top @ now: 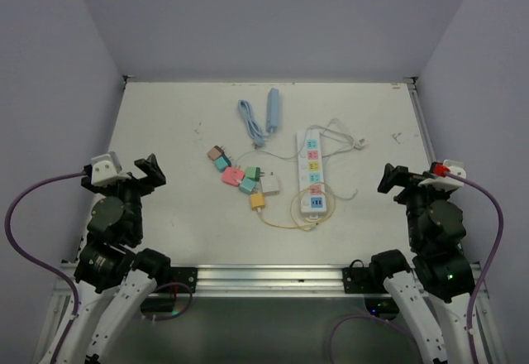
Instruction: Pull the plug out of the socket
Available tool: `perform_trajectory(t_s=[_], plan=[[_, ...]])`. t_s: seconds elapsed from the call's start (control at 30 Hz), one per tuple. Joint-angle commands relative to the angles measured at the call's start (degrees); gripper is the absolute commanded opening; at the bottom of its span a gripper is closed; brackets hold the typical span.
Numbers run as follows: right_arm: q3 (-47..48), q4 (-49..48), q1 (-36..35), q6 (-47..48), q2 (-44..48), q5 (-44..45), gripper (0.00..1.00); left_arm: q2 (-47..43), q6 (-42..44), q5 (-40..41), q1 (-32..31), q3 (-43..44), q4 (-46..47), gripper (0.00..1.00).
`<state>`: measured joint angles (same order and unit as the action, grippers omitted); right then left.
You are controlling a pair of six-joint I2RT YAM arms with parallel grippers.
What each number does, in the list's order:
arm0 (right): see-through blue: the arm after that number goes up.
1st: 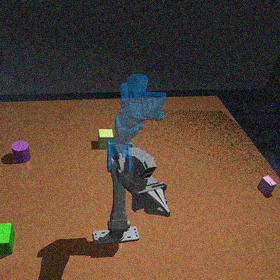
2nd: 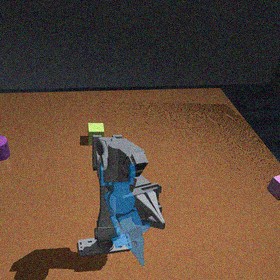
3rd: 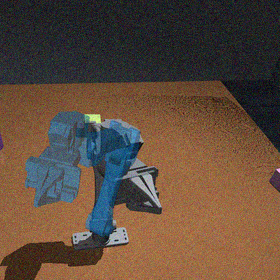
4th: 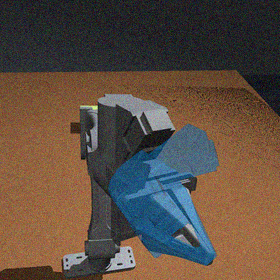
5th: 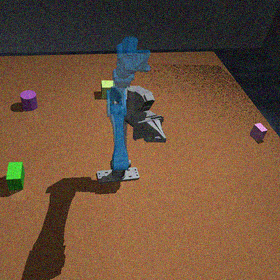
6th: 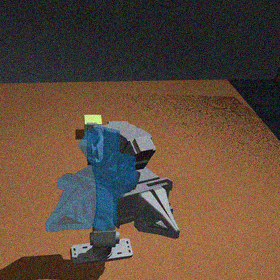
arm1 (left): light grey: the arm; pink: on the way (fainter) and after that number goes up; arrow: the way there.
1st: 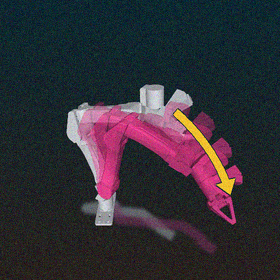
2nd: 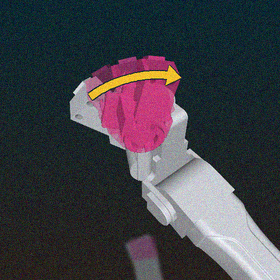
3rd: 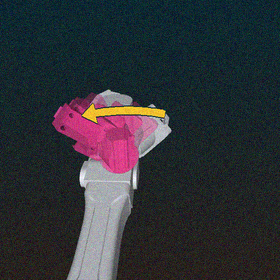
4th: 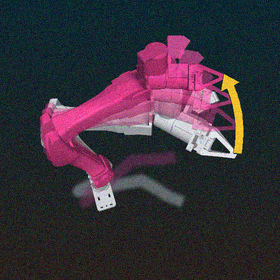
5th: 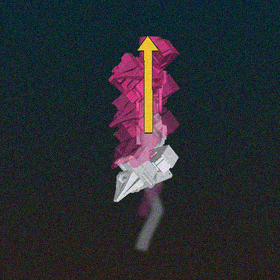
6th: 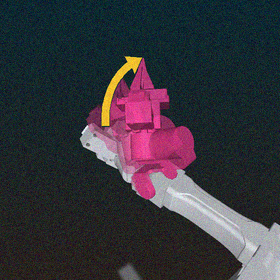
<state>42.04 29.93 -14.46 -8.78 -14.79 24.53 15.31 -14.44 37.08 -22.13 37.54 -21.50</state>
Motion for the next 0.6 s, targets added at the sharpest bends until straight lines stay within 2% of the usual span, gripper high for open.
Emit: perform_trajectory(t_s=[0.0, 0.57], plan=[[0.50, -2.69, 0.04, 1.04, -0.95, -0.28, 0.99, 1.82, -0.68, -2.19, 0.33, -0.80, 4.27, 1.00], [0.67, -2.60, 0.04, 0.78, -1.39, -0.10, 0.99, 1.83, -0.33, -3.77, 0.33, -1.24, 5.24, 1.00]])
